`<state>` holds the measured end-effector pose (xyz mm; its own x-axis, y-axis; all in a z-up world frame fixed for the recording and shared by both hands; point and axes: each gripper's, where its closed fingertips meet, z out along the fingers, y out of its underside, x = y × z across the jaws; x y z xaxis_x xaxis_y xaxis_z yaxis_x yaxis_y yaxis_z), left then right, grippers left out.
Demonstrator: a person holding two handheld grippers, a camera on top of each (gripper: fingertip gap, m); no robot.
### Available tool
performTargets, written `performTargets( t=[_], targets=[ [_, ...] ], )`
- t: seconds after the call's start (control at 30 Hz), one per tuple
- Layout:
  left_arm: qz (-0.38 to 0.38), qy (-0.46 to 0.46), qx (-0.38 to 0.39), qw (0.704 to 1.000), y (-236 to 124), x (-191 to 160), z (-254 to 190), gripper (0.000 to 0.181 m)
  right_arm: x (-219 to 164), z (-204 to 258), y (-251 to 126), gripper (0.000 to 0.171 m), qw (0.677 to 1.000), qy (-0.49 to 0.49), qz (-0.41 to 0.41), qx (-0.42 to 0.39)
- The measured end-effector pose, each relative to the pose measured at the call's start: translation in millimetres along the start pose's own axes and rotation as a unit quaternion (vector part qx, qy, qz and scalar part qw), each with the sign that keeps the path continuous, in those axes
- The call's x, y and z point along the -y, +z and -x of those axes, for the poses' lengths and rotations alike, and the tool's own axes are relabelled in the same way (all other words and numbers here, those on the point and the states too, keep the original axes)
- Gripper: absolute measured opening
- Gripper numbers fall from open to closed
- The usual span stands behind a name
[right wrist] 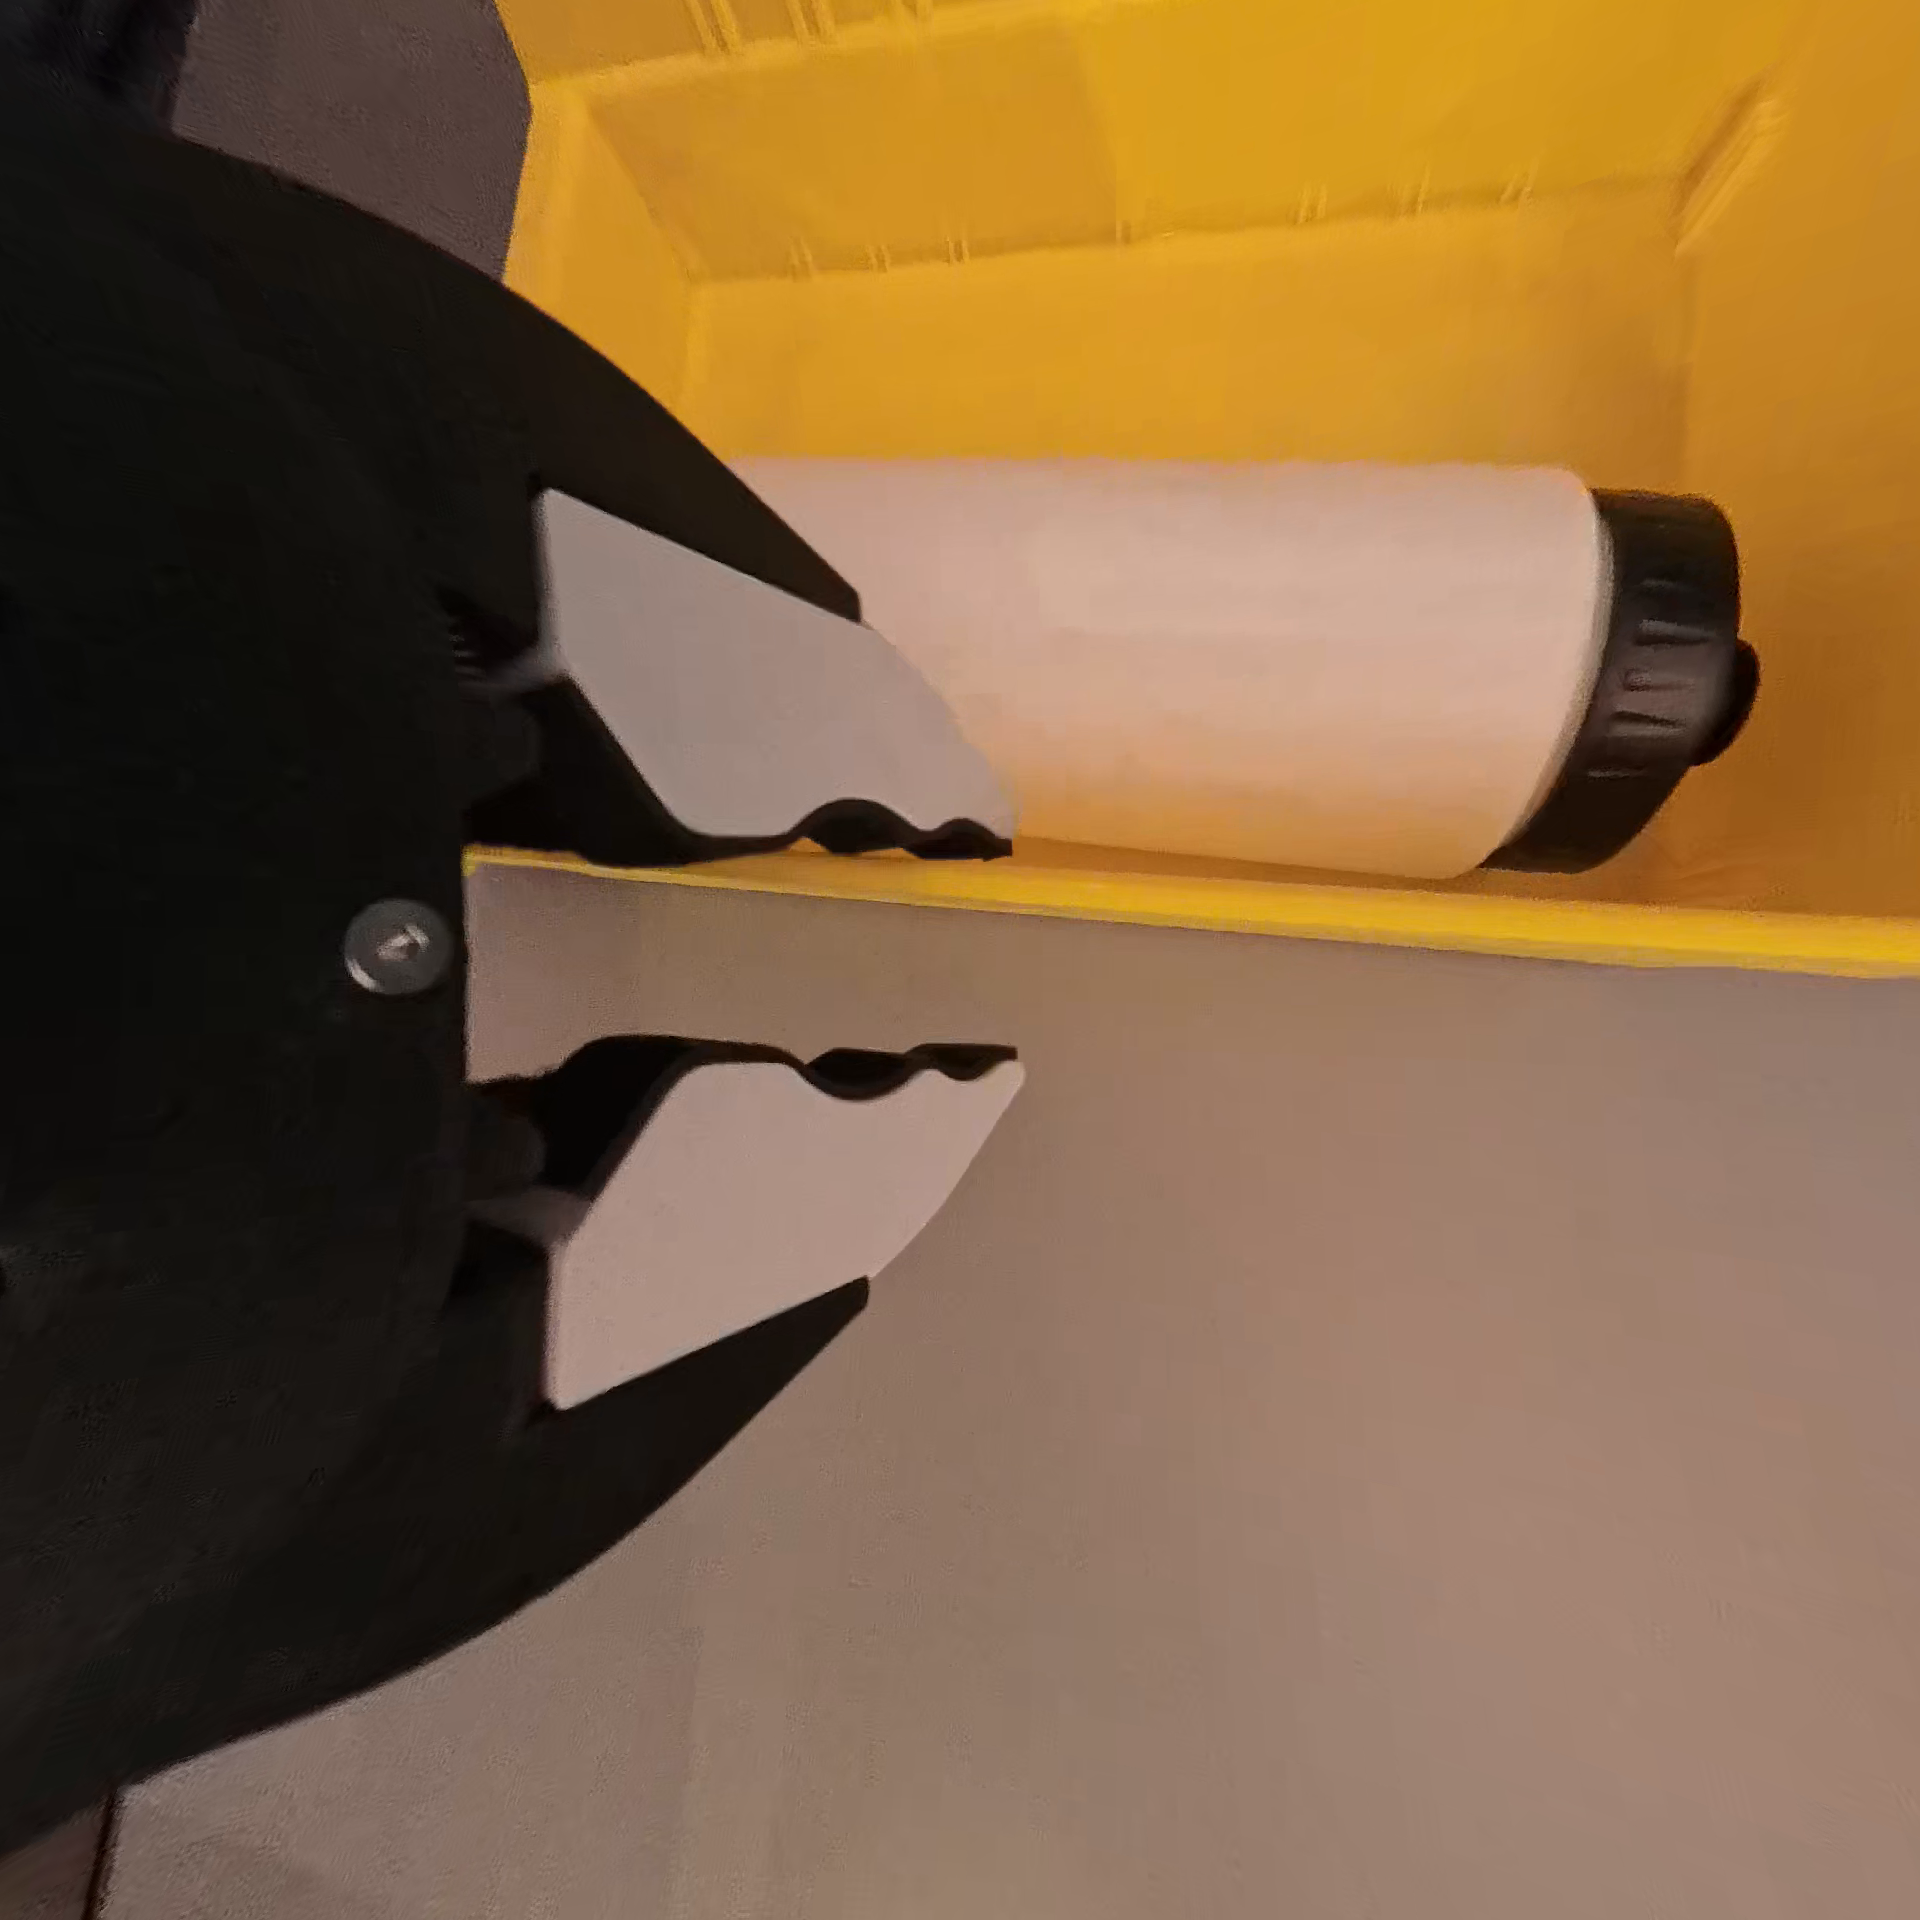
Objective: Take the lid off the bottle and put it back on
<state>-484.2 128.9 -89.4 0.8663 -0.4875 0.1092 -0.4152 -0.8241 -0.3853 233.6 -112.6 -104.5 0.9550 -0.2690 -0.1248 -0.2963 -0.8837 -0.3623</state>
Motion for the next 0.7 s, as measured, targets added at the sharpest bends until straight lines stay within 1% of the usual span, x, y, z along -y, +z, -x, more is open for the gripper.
performTargets(
  t=[0.03, 0.1, 0.17, 0.23, 0.33, 0.43, 0.53, 0.63, 0.7],
  targets=[
    [0.014, -0.002, 0.004, 1.0, 3, -3, 1, 0.031, -2, 1, 3, 0.031, 1.0, -0.001, 0.009, 0.007],
    [0.037, -0.009, 0.002, 0.999, 10, -10, 2, 0.022, -3, 13, 6, 0.009, 0.999, 0.0, 0.015, 0.05],
    [0.06, -0.012, -0.021, 0.998, 16, -16, -4, 0.011, -3, 12, 8, 0.008, 0.999, 0.003, 0.022, 0.037],
    [0.071, -0.011, -0.026, 0.997, 19, -19, -6, 0.007, -3, 14, 8, 0.006, 1.0, -0.004, 0.024, 0.015],
    [0.074, -0.007, -0.015, 0.997, 20, -20, -6, 0.006, -3, 34, 11, 0.006, 0.999, -0.01, 0.041, 0.004],
    [0.084, 0.006, -0.002, 0.996, 21, -20, -11, 0.006, -2, 72, 16, 0.006, 0.998, -0.025, 0.059, 0.021],
    [0.093, 0.027, -0.011, 0.995, 22, -20, -23, 0.008, -5, 105, 20, 0.007, 0.996, -0.037, 0.08, 0.032],
    [0.096, 0.04, -0.014, 0.994, 24, -19, -31, 0.009, -5, 126, 23, 0.006, 0.994, -0.058, 0.095, 0.014],
    [0.095, 0.045, -0.022, 0.994, 25, -18, -36, 0.01, -5, 141, 26, 0.007, 0.993, -0.066, 0.099, 0.026]
  ],
)
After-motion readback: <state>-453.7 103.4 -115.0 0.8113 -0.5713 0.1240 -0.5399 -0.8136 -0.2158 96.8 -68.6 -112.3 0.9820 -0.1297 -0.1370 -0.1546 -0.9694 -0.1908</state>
